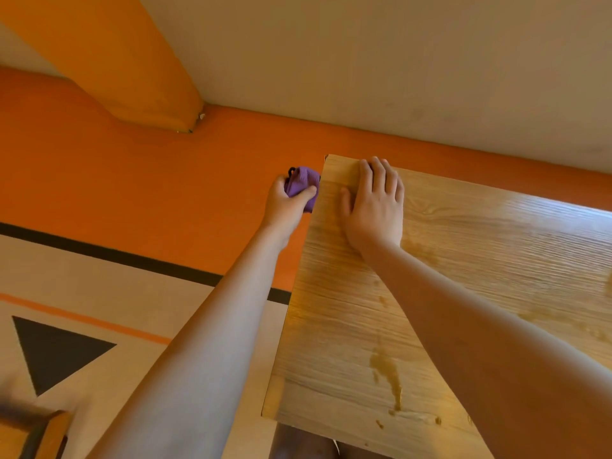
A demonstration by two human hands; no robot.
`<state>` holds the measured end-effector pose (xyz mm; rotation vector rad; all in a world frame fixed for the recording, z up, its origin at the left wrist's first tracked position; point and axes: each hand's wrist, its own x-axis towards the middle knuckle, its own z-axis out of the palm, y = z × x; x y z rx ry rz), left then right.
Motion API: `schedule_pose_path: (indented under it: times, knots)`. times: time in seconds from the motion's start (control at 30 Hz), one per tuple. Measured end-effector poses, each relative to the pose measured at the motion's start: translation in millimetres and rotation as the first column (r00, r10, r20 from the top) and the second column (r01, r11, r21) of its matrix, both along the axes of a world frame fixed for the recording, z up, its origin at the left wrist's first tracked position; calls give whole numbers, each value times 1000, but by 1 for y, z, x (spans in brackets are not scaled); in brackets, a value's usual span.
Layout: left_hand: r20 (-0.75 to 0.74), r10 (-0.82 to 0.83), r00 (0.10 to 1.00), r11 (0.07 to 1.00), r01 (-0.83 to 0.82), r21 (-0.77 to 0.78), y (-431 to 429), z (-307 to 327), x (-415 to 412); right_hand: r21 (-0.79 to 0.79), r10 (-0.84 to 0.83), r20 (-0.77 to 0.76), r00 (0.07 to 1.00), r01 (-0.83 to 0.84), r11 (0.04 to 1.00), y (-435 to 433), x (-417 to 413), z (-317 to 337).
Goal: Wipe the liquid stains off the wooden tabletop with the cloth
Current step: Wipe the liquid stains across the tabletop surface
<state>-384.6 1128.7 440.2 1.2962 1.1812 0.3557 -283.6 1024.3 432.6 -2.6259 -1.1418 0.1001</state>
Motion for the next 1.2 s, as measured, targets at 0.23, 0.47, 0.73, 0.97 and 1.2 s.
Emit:
schedule_pose_path:
  times: [0.23,0.47,0.73,0.97,1.2]
  knots:
    - [5,-46,999,999,46,6,-4,-6,-17,16,2,1,1000,-2,1000,1,1,0]
    - [16,37,999,995,-38,95,27,-8,46,36,1,10,1000,-1,999,2,2,-4]
    - [272,187,944,982,-173,-75,9,27,20,77,8,-3,1000,-7,997,0,1,-5]
    - [125,263,957,963,-268,32,-20,44,-15,347,-1,-335,942,125,930,-5,8,26]
    - [157,121,980,986,-137,93,-54,59,-6,464,162,-565,809,149,873,-27,-37,84]
